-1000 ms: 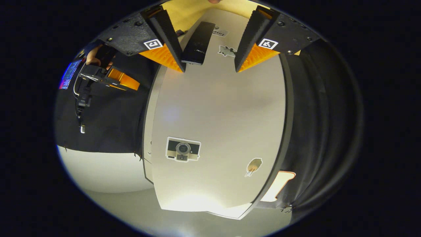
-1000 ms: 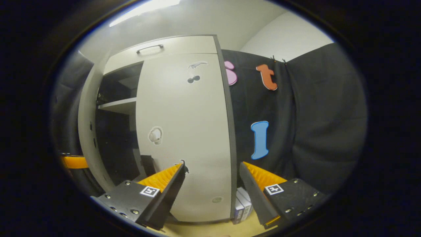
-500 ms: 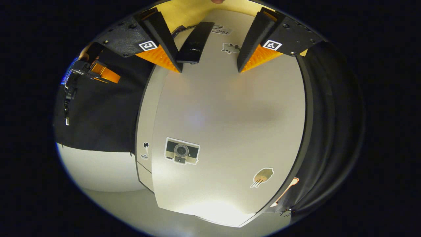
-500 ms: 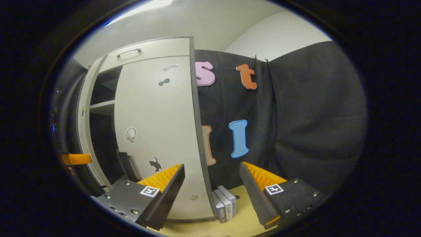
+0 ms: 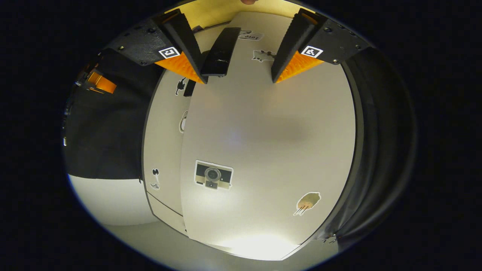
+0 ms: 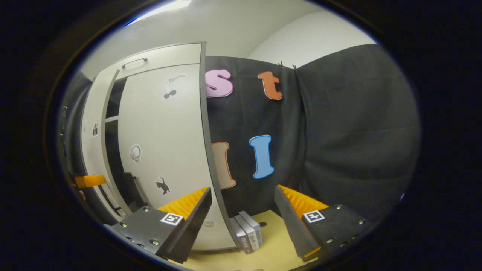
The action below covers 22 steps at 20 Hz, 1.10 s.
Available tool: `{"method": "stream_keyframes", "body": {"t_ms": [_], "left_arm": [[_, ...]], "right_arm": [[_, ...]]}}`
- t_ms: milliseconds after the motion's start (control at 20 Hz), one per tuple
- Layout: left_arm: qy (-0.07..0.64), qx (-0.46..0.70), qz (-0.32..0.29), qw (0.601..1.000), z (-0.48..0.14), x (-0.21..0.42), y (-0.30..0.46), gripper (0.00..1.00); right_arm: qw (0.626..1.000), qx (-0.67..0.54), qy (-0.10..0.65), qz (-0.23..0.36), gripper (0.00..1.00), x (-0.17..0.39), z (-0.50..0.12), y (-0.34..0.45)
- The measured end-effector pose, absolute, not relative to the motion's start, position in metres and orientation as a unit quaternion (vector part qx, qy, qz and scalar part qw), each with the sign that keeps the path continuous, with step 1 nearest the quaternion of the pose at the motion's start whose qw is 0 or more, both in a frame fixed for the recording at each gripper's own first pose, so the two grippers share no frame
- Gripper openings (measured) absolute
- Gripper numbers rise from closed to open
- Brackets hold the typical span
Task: Grab one shoe with the right hand and put it into the shoe cabinet, grab the other shoe with the left hand and put it into the shoe cabinet; then close the right door with the right hand and the left door with the left hand.
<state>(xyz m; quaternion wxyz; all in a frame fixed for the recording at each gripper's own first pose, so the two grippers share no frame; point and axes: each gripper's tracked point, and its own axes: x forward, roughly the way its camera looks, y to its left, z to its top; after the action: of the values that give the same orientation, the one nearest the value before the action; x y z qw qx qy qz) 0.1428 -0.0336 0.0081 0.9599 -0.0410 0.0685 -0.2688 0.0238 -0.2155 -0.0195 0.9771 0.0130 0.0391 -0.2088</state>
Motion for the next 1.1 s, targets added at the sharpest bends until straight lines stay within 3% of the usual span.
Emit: {"method": "stream_keyframes", "body": {"t_ms": [650, 950, 1000, 1100], "left_arm": [[0.066, -0.042, -0.264, 0.961, -0.001, 0.148, -0.045, 1.00], [0.084, -0.079, -0.278, 0.954, -0.005, 0.148, -0.048, 0.96], [0.084, -0.076, -0.278, 0.954, -0.004, 0.148, -0.048, 0.97], [0.092, -0.078, -0.276, 0.954, -0.004, 0.145, -0.048, 0.97]], "right_arm": [[0.972, 0.021, 0.041, -0.229, 1.00, 0.011, -0.023, -0.238], [0.975, 0.020, 0.037, -0.217, 1.00, 0.012, -0.016, -0.231], [0.976, 0.021, 0.037, -0.212, 0.96, 0.013, -0.014, -0.227], [0.979, 0.023, 0.036, -0.199, 1.00, 0.014, -0.011, -0.216]]}}
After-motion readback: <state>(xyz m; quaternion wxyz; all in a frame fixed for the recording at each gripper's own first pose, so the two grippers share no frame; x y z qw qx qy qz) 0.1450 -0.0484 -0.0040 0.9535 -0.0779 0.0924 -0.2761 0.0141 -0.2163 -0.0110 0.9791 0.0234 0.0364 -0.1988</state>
